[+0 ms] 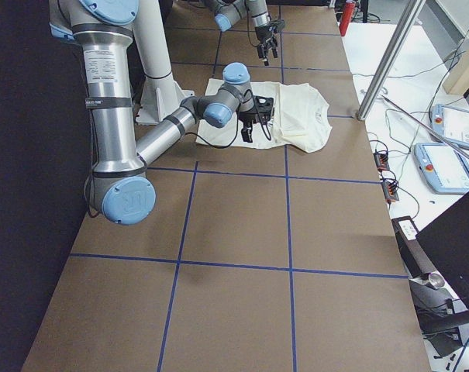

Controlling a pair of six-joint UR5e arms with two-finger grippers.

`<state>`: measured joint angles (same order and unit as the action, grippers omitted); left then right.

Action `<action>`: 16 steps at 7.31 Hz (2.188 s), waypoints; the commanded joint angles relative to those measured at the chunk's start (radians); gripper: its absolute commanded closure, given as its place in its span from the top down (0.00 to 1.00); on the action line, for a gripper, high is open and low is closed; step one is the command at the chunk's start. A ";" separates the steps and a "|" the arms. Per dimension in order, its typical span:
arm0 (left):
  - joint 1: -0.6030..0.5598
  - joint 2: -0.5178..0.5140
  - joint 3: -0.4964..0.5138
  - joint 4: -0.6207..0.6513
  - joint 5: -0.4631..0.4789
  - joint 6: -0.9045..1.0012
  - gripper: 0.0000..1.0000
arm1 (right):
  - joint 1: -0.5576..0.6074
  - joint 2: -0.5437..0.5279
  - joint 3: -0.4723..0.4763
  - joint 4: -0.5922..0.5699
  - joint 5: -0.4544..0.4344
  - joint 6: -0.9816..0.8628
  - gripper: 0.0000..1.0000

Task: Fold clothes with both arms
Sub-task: 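Release the sleeve and move both grippers down to the shirt hem corners, then lower both grippers onto the hem corners and pinch them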

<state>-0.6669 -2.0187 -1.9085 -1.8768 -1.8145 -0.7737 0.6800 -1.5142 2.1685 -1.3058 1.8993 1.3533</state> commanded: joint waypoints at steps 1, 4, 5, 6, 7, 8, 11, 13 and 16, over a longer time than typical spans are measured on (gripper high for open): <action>0.106 0.168 -0.124 -0.018 0.012 -0.227 0.98 | -0.260 -0.061 0.111 0.005 -0.206 0.235 0.96; 0.358 0.300 -0.139 -0.096 0.180 -0.534 0.74 | -0.433 -0.129 0.165 0.008 -0.341 0.388 0.92; 0.424 0.320 -0.138 -0.093 0.222 -0.605 0.72 | -0.441 -0.129 0.166 0.008 -0.342 0.388 0.94; 0.463 0.357 -0.141 -0.093 0.231 -0.636 0.70 | -0.442 -0.130 0.168 0.008 -0.342 0.388 0.94; 0.498 0.377 -0.144 -0.091 0.231 -0.656 0.68 | -0.441 -0.130 0.168 0.008 -0.342 0.388 0.94; 0.530 0.382 -0.142 -0.090 0.235 -0.685 0.68 | -0.441 -0.130 0.168 0.008 -0.342 0.388 0.94; 0.563 0.385 -0.138 -0.081 0.235 -0.717 0.61 | -0.441 -0.130 0.168 0.008 -0.344 0.389 0.94; 0.561 0.383 -0.141 -0.081 0.230 -0.719 0.57 | -0.441 -0.130 0.168 0.008 -0.344 0.389 0.94; 0.552 0.393 -0.162 -0.081 0.225 -0.751 0.57 | -0.441 -0.129 0.168 0.008 -0.348 0.388 0.94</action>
<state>-0.1095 -1.6303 -2.0656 -1.9578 -1.5878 -1.5081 0.2389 -1.6431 2.3362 -1.2977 1.5515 1.7413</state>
